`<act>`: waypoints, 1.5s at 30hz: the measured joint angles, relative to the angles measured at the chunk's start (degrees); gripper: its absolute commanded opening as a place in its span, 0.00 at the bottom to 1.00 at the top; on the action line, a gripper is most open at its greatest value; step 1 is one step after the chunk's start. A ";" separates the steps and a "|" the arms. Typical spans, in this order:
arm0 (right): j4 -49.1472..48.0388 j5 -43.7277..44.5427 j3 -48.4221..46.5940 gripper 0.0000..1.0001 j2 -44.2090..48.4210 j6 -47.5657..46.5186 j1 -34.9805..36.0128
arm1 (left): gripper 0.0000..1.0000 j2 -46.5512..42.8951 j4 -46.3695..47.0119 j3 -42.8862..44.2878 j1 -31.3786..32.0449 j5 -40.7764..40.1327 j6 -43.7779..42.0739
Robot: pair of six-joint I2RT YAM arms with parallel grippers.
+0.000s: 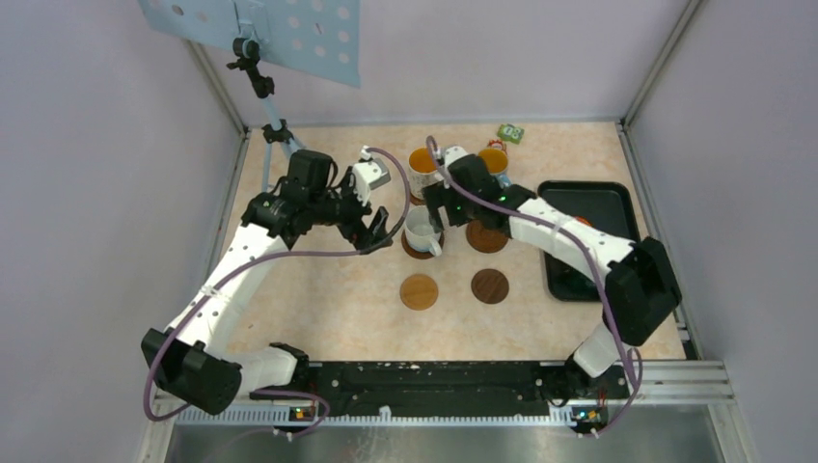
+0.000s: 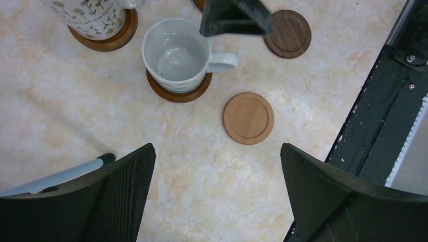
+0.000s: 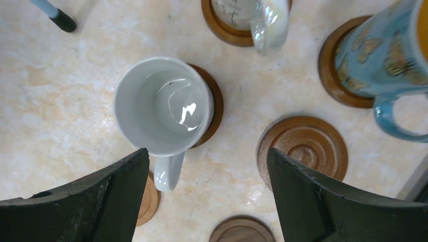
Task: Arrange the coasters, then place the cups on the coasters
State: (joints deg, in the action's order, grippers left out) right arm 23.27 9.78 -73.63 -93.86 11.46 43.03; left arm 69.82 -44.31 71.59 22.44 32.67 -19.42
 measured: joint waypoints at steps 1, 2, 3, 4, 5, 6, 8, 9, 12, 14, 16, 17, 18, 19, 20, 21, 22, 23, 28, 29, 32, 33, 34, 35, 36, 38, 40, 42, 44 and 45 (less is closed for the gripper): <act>0.07 -2.29 0.02 0.86 1.18 -1.05 -1.77 | 0.99 0.26 -0.09 0.31 0.00 0.13 -0.02; 0.13 -4.76 0.07 0.86 2.47 -2.03 -3.58 | 0.99 0.59 -0.15 0.46 0.00 0.37 -0.04; 0.15 -6.73 0.11 0.86 3.61 -2.80 -4.98 | 0.99 0.79 -0.24 0.46 0.00 0.52 -0.04; 0.15 -9.31 0.26 0.86 5.11 -3.69 -6.75 | 0.99 1.01 -0.37 0.46 0.00 0.70 -0.04; -0.13 -11.56 0.76 0.86 6.82 -4.48 -8.37 | 0.99 1.25 -0.52 0.46 0.00 0.92 -0.04; -0.07 -13.90 1.42 0.86 8.76 -5.25 -10.16 | 0.99 1.38 -0.57 0.46 0.00 0.98 -0.04; 0.31 -17.40 2.84 0.86 12.59 -6.43 -13.38 | 0.99 1.57 -0.59 0.46 0.00 1.22 -0.02; 0.81 -18.75 3.39 0.86 14.21 -7.04 -15.15 | 0.99 1.60 -0.61 0.46 0.00 1.36 -0.02; 4.22 -21.97 4.31 0.86 17.92 -10.08 -20.02 | 0.99 1.60 -0.61 0.46 0.00 1.90 -0.04; 7.48 -23.78 4.48 0.86 19.61 -12.76 -23.61 | 0.99 1.60 -0.61 0.46 0.00 2.27 -0.02; 11.45 -26.64 4.63 0.86 20.94 -16.33 -28.15 | 0.99 1.60 -0.61 0.46 0.00 2.47 -0.02; 13.62 -28.24 4.63 0.86 21.55 -18.47 -30.99 | 0.99 1.60 -0.61 0.46 0.00 2.49 -0.02; 15.76 -29.68 4.61 0.85 21.97 -20.76 -33.90 | 0.99 1.60 -0.61 0.46 0.00 2.51 -0.02; 18.29 -31.45 4.44 0.82 22.16 -23.82 -37.64 | 0.99 1.60 -0.61 0.46 0.00 2.58 -0.04; 20.87 -32.87 4.00 0.79 22.16 -27.08 -41.42 | 0.99 1.57 -0.61 0.44 0.00 2.67 -0.04; 23.52 -33.90 3.26 0.77 21.84 -30.42 -45.16 | 0.99 1.57 -0.59 0.39 0.00 2.69 -0.04; 25.99 -34.80 2.19 0.76 21.22 -33.68 -48.26 | 0.99 1.57 -0.61 0.35 0.00 2.71 -0.04; 28.87 -35.98 0.44 0.76 20.17 -37.70 -51.82 | 0.99 1.57 -0.59 0.31 0.00 2.73 -0.04; 38.53 -39.69 -6.97 0.75 13.51 -56.70 -62.40 | 0.99 1.57 -0.61 0.28 0.00 2.93 -0.02; 40.02 -39.91 -7.54 0.75 12.33 -60.08 -63.49 | 0.99 1.57 -0.61 0.26 0.00 2.93 -0.04; 42.97 -39.54 -7.82 0.74 9.62 -68.41 -64.92 | 0.99 1.55 -0.59 0.11 0.00 2.91 -0.04; 43.41 -38.97 -7.65 0.73 8.92 -71.19 -64.96 | 0.99 1.55 -0.61 0.04 0.00 2.91 -0.04; 43.17 -38.38 -7.15 0.73 8.61 -73.68 -64.96 | 0.99 1.55 -0.59 -0.02 0.00 2.89 -0.04; 42.64 -37.73 -6.14 0.73 8.57 -76.06 -64.96 | 0.99 1.55 -0.61 -0.04 0.00 2.89 -0.04; 42.36 -37.20 -5.16 0.73 8.57 -78.01 -64.96 | 0.99 1.55 -0.59 -0.04 0.00 2.89 -0.04; 41.70 -36.22 -2.73 0.73 8.52 -81.59 -64.96 | 0.99 1.55 -0.59 -0.04 0.00 2.91 -0.04; 41.38 -35.32 -0.96 0.72 7.80 -84.37 -64.96 | 0.99 1.55 -0.59 -0.04 0.00 2.91 -0.04; 40.87 -34.93 -0.83 0.70 6.60 -86.01 -64.96 | 0.99 1.55 -0.57 -0.07 0.00 2.93 -0.02; 39.74 -34.80 -0.83 0.69 5.62 -87.06 -64.96 | 0.99 1.55 -0.57 -0.09 0.00 2.91 -0.04; 39.08 -34.69 -0.83 0.67 5.20 -87.58 -64.96 | 0.99 1.55 -0.57 -0.09 0.00 2.91 -0.02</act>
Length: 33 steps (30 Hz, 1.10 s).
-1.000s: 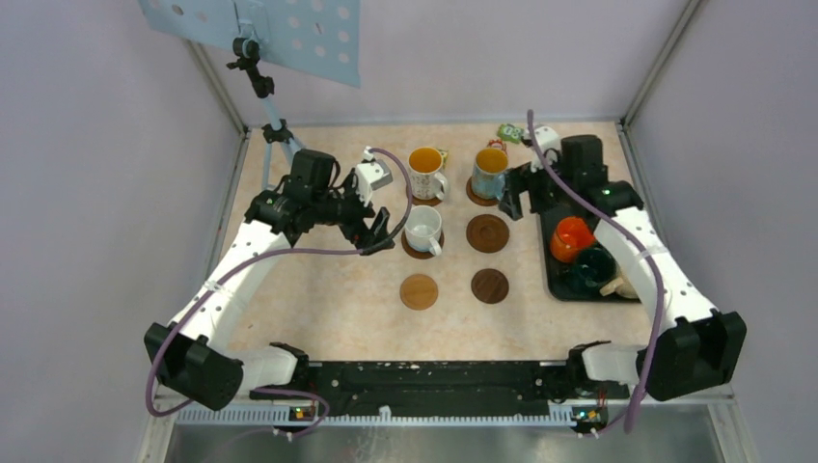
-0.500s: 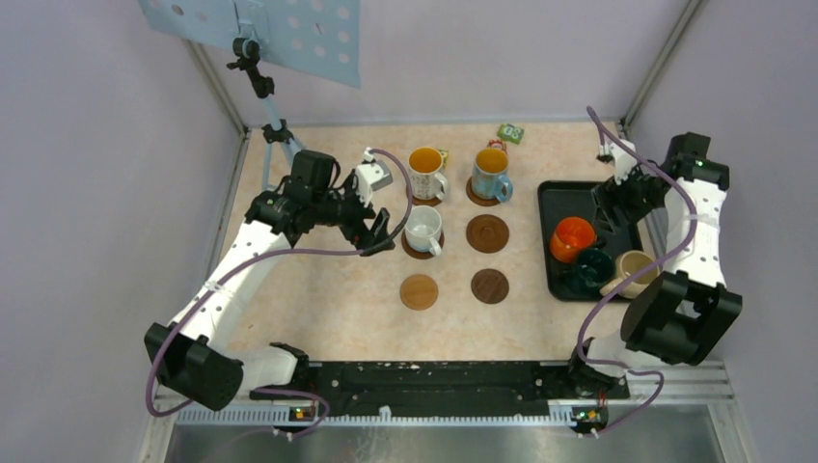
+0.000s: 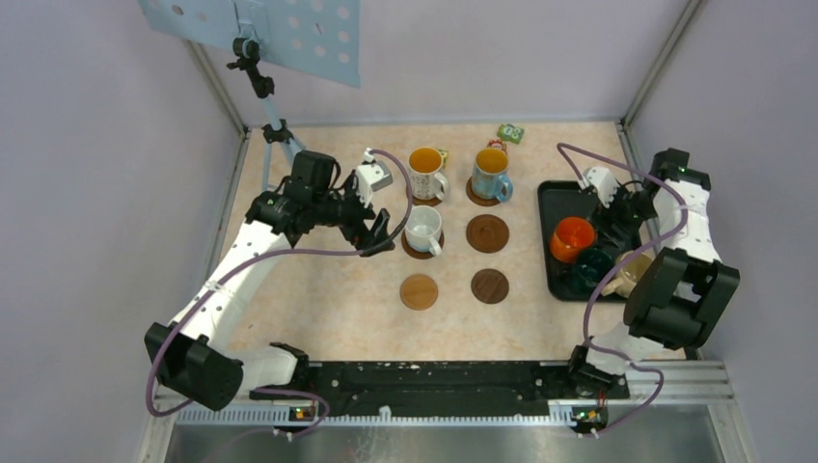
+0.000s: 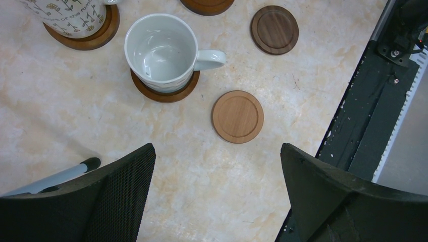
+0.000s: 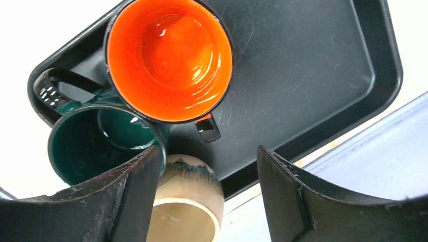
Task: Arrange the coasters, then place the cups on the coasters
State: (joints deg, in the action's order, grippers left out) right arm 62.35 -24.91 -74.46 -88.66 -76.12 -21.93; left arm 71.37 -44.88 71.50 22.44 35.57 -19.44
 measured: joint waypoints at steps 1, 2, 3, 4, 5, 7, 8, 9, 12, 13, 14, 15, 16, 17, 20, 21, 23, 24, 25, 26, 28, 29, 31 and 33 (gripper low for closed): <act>-0.57 0.04 0.00 0.65 -0.22 -0.42 0.00 | 0.99 0.00 0.00 0.00 0.00 0.00 -0.02; -1.18 0.15 0.00 0.63 -0.44 -0.76 0.00 | 0.99 0.00 0.02 -0.04 0.00 0.00 -0.02; -1.70 0.28 0.00 0.63 -0.68 -0.98 0.00 | 0.99 0.00 0.02 -0.09 0.00 0.00 -0.02; -2.43 0.44 0.00 0.61 -1.03 -1.33 -0.07 | 0.99 0.00 0.09 -0.17 0.00 -0.02 -0.02; -3.10 0.50 0.00 0.61 -1.49 -1.68 -0.13 | 0.99 0.00 0.15 -0.33 0.00 -0.02 -0.02; -4.20 0.70 0.00 0.60 -2.69 -2.36 -0.31 | 0.99 -0.02 0.26 -0.76 0.00 -0.07 0.00; -4.52 0.76 0.00 0.60 -3.37 -2.60 -0.37 | 0.99 -0.02 0.24 -0.90 0.00 -0.09 0.00; -4.76 0.92 0.00 0.60 -4.26 -2.89 -0.37 | 0.99 -0.02 0.24 -1.01 0.00 -0.15 0.00; -5.64 1.01 0.00 0.60 -6.47 -3.39 -0.37 | 0.99 -0.02 0.28 -1.05 0.00 -0.28 -0.02; -5.88 1.03 0.00 0.60 -7.08 -3.45 -0.37 | 0.99 -0.02 0.28 -1.07 0.00 -0.28 -0.02; -6.05 1.14 0.00 0.60 -7.52 -3.65 -0.37 | 0.99 -0.02 0.28 -1.11 0.00 -0.28 -0.02; -6.23 1.18 0.00 0.60 -7.96 -3.85 -0.37 | 0.99 -0.02 0.26 -1.14 0.00 -0.31 -0.02; -6.29 1.25 0.00 0.60 -8.31 -4.07 -0.37 | 0.99 -0.02 0.28 -1.14 0.00 -0.37 -0.02; -6.32 1.25 0.00 0.60 -8.61 -4.37 -0.37 | 0.99 -0.02 0.28 -1.14 0.00 -0.42 -0.02; -6.25 1.18 0.00 0.60 -9.42 -5.16 -0.37 | 0.99 -0.04 0.31 -1.18 0.00 -0.46 -0.02; -6.27 1.18 0.00 0.60 -9.73 -5.33 -0.37 | 0.99 -0.04 0.31 -1.22 0.00 -0.46 0.00; -6.32 0.94 0.09 0.60 -10.27 -5.57 -0.37 | 0.99 -0.04 0.28 -1.25 0.00 -0.48 0.00; -6.27 0.79 0.20 0.60 -10.45 -5.79 -0.37 | 0.99 -0.04 0.31 -1.25 0.00 -0.48 0.00; -6.14 0.63 0.22 0.60 -10.56 -5.88 -0.37 | 0.99 -0.04 0.28 -1.25 0.00 -0.48 0.00; -5.92 0.28 0.22 0.60 -10.62 -5.99 -0.37 | 0.99 -0.04 0.26 -1.25 0.00 -0.48 0.00; -5.64 -0.42 0.24 0.59 -10.62 -6.36 -0.35 | 0.99 -0.04 0.26 -1.25 0.00 -0.48 -0.02; -5.64 -0.66 0.33 0.59 -10.64 -6.45 -0.35 | 0.99 -0.04 0.28 -1.25 0.00 -0.48 -0.02; -5.44 -0.90 0.70 0.59 -10.82 -6.80 -0.35 | 0.99 -0.02 0.31 -1.25 0.00 -0.48 0.00; -5.35 -0.98 0.90 0.58 -11.41 -6.88 -0.35 | 0.99 0.02 0.33 -1.25 0.00 -0.48 0.00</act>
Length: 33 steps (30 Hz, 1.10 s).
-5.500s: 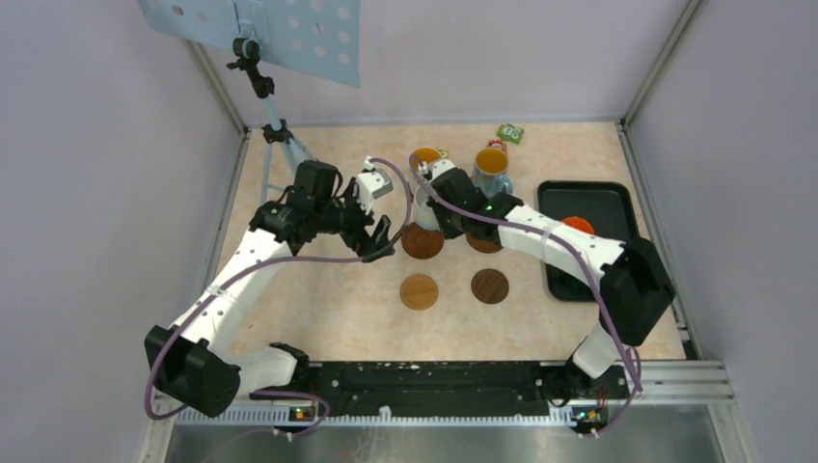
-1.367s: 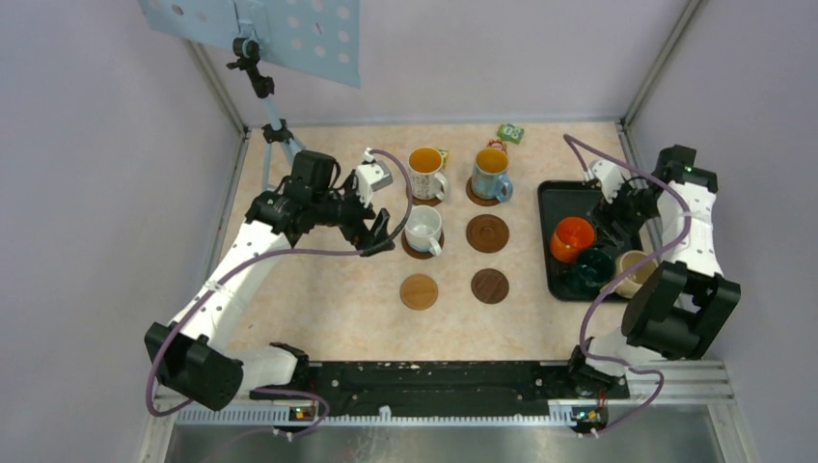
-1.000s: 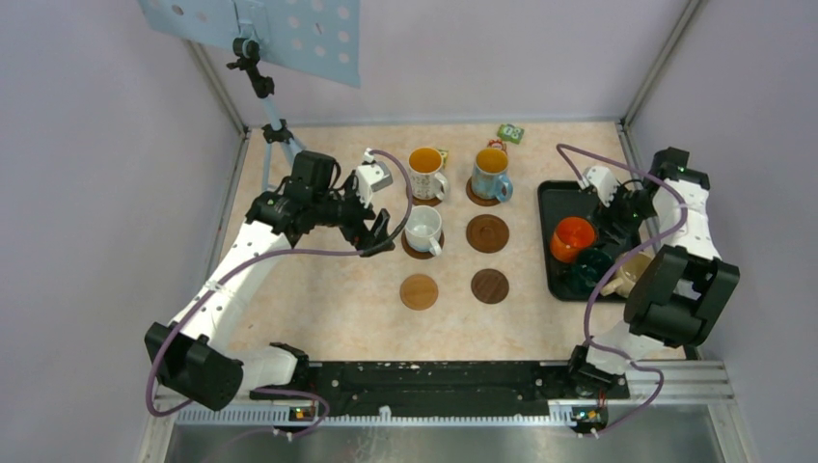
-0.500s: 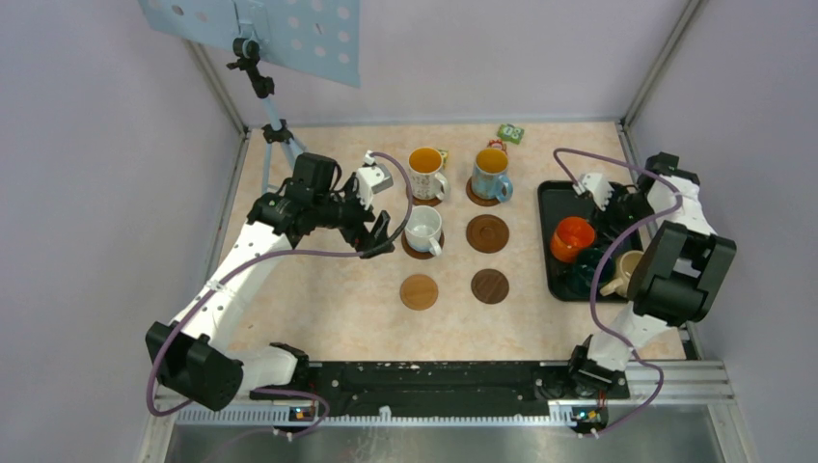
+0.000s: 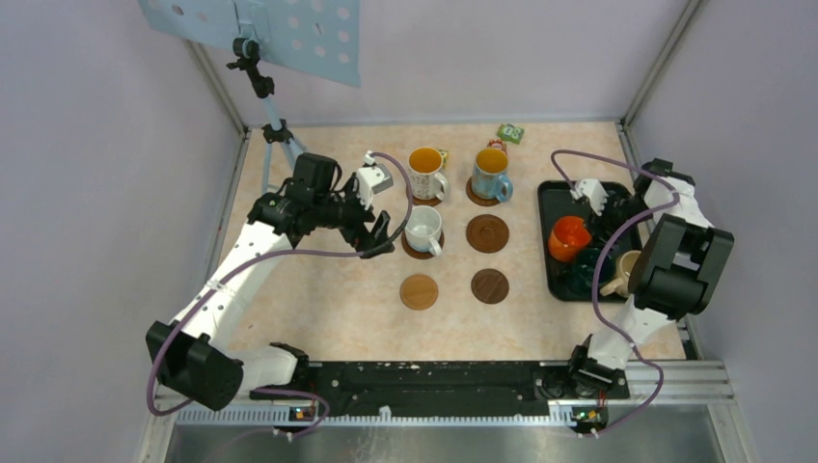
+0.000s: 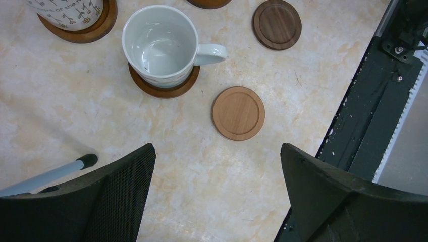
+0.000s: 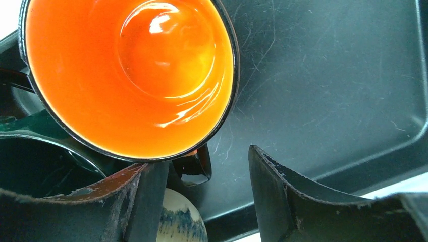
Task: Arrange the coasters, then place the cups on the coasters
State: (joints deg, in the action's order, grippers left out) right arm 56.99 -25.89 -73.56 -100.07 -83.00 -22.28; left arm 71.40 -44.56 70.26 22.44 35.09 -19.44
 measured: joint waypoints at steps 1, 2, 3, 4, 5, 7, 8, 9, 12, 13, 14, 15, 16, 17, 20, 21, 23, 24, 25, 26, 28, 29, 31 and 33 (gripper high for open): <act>0.17 -0.15 0.00 0.58 -0.35 -0.04 0.00 | 0.99 0.02 0.00 0.00 0.00 0.00 0.00; 0.28 -0.35 0.00 0.58 -0.68 -0.15 0.00 | 0.99 0.04 -0.02 0.00 0.00 -0.02 0.00; 0.48 -0.61 0.00 0.58 -0.96 -0.24 0.00 | 0.99 0.04 -0.02 0.00 0.00 0.00 0.00; 0.79 -0.85 0.00 0.58 -1.25 -0.37 0.00 | 0.99 0.07 0.00 0.00 0.00 0.00 0.00; 1.03 -1.20 0.00 0.58 -1.42 -0.44 0.00 | 0.99 0.13 0.00 0.00 0.00 0.00 0.00; 1.18 -1.75 0.00 0.58 -1.79 -0.44 0.00 | 0.99 0.24 -0.02 0.00 0.00 0.00 0.00; 1.22 -2.05 0.00 0.58 -2.05 -0.42 0.00 | 0.99 0.24 0.02 0.00 0.00 -0.02 0.00; 1.22 -2.45 -0.02 0.57 -2.36 -0.37 0.02 | 0.99 0.26 0.00 0.00 0.00 -0.02 0.00; 1.20 -3.13 -0.02 0.55 -3.34 0.07 0.24 | 0.99 0.26 0.04 0.00 0.00 -0.02 0.00; 1.25 -3.37 -0.02 0.54 -3.72 0.20 0.39 | 0.99 0.26 0.07 0.00 0.00 -0.04 0.00; 1.27 -3.61 -0.02 0.53 -4.00 0.28 0.52 | 0.99 0.26 0.07 0.00 0.00 -0.04 0.00; 1.20 -3.76 -0.02 0.51 -4.20 0.59 0.68 | 0.99 0.26 0.11 0.00 0.00 -0.04 0.00; 1.27 -4.09 -0.02 0.50 -4.26 0.72 0.79 | 0.99 0.26 0.20 0.00 0.00 -0.04 0.00; 1.29 -4.26 -0.02 0.48 -4.31 0.87 0.92 | 0.99 0.26 0.31 0.00 0.00 -0.04 0.00; 1.42 -5.09 -0.04 0.40 -4.31 1.40 1.14 | 0.99 0.26 0.52 0.00 0.00 -0.07 0.00; 1.46 -5.31 -0.04 0.36 -4.31 1.62 1.18 | 0.99 0.26 0.55 0.00 0.00 -0.11 0.00; 1.60 -5.51 -0.17 0.30 -4.31 1.86 1.16 | 0.99 0.26 0.66 0.00 0.00 -0.20 0.00; 1.86 -5.53 -0.37 0.26 -4.31 1.95 1.16 | 0.99 0.26 0.72 0.00 0.00 -0.22 0.00; 1.95 -5.75 -0.44 0.22 -4.28 2.08 1.16 | 0.99 0.26 0.81 0.00 0.00 -0.22 0.00; 2.10 -5.97 -0.48 0.18 -4.26 2.12 1.16 | 0.99 0.26 0.83 0.00 0.00 -0.22 0.00; 1.92 -6.27 -0.50 0.08 -4.13 2.40 1.09 | 0.99 0.26 0.83 0.00 0.00 -0.22 0.00; 1.55 -6.34 -0.59 0.01 -3.93 2.58 1.01 | 0.99 0.26 0.83 0.00 0.00 -0.22 0.00; 1.55 -6.45 -0.81 0.00 -3.54 3.58 1.03 | 0.99 0.26 0.83 0.00 0.00 -0.22 0.00; 1.60 -6.62 -0.81 0.00 -3.04 4.90 1.16 | 0.99 0.26 0.83 0.00 0.00 -0.22 0.00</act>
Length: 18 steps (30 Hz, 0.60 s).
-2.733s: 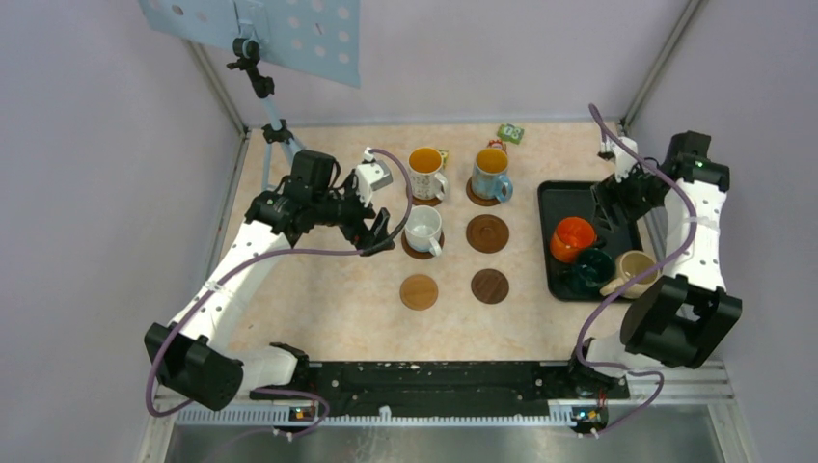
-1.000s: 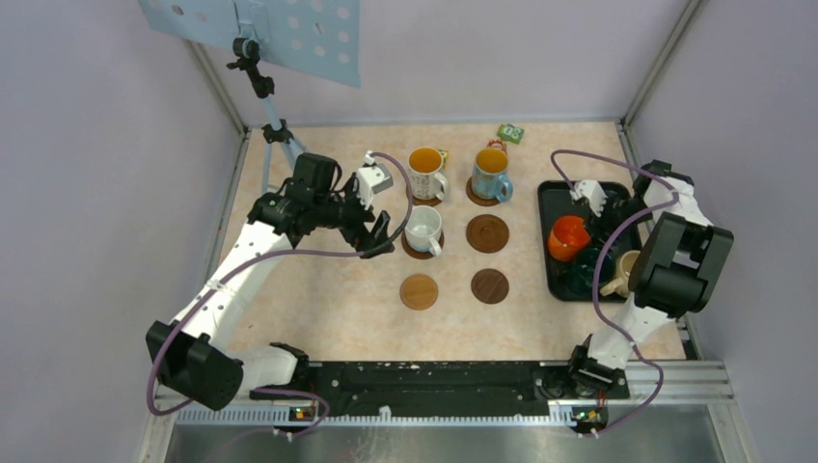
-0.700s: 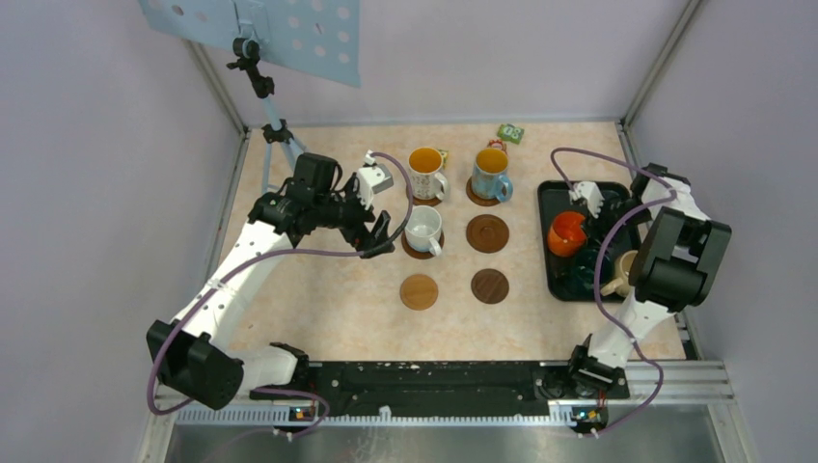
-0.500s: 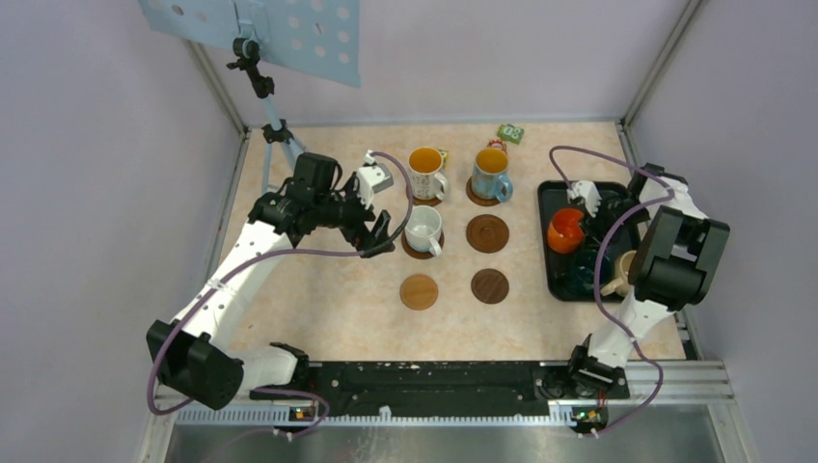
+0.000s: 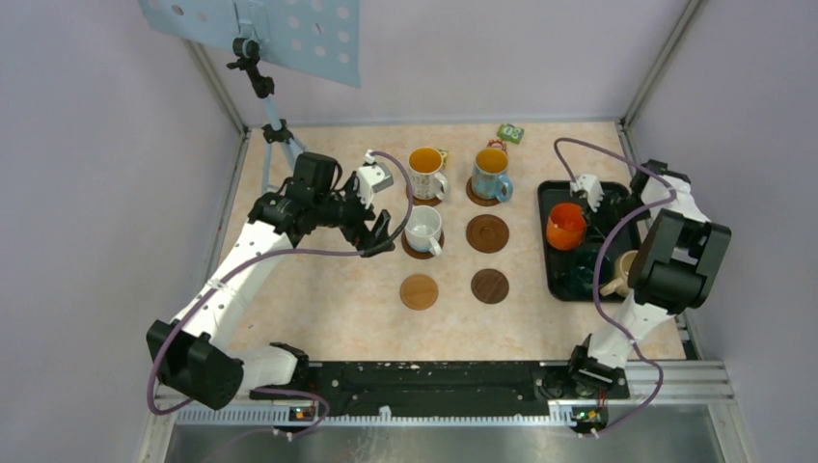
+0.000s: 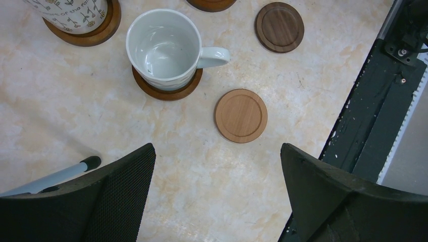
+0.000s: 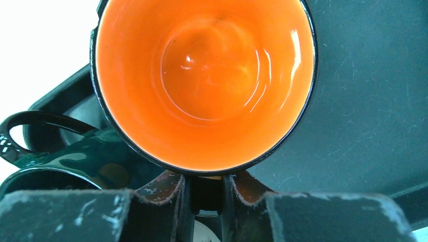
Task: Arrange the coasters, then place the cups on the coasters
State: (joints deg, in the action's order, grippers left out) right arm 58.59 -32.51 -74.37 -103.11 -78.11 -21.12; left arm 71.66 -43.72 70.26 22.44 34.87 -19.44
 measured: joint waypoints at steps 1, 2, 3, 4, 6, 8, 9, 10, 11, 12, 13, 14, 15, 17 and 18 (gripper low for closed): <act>-0.02 -0.22 0.00 0.00 0.31 0.66 0.00 | 0.99 0.00 0.02 0.00 0.00 0.00 0.00; 0.02 -0.50 0.00 0.00 0.72 1.44 0.00 | 0.99 0.00 0.02 0.00 0.00 0.00 0.00; 0.11 -0.79 0.02 0.00 1.09 1.92 0.00 | 0.99 0.00 0.02 0.00 0.00 0.00 0.00; 0.13 -1.31 0.00 0.00 1.66 2.67 0.00 | 0.99 0.00 0.02 0.00 0.00 0.00 0.00; 0.20 -2.71 0.02 0.00 3.08 4.44 0.02 | 0.99 0.00 0.04 0.00 0.00 0.00 0.00; 0.07 -4.68 0.02 0.00 5.11 6.67 0.04 | 0.99 0.00 0.04 0.00 0.00 0.00 0.00; -0.04 -5.42 0.00 0.00 6.01 7.56 0.07 | 0.99 0.00 0.04 0.00 0.00 0.02 0.00; -0.20 -6.47 0.00 0.00 7.37 9.07 0.11 | 0.99 0.00 0.04 0.00 0.00 0.02 0.02; -0.31 -7.39 0.00 0.00 8.55 10.54 0.24 | 0.99 0.00 0.07 0.00 0.00 0.02 0.02; -0.37 -8.11 -0.07 0.00 9.60 11.93 0.46 | 0.99 0.00 0.07 0.00 0.00 0.02 0.02; -0.28 -8.50 -0.35 0.00 10.60 13.77 0.94 | 0.99 0.00 0.07 0.00 0.00 0.02 0.04; -0.46 -8.76 -0.55 0.00 11.39 15.28 1.57 | 0.99 0.00 0.09 0.00 0.00 0.02 0.07; -0.85 -8.76 -0.70 0.00 12.44 17.35 2.67 | 0.99 0.00 0.11 0.00 0.00 0.02 0.09; -1.77 -8.44 -0.61 0.00 14.78 21.44 5.68 | 0.99 -0.02 0.22 0.00 0.00 0.02 0.31; -3.13 -7.69 -0.09 0.00 16.83 24.55 8.26 | 0.99 -0.02 0.33 0.00 0.00 0.00 0.44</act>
State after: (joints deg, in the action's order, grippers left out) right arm 55.46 -40.21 -74.46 -86.28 -53.56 -12.86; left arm 71.64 -43.40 70.26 22.44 34.87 -19.00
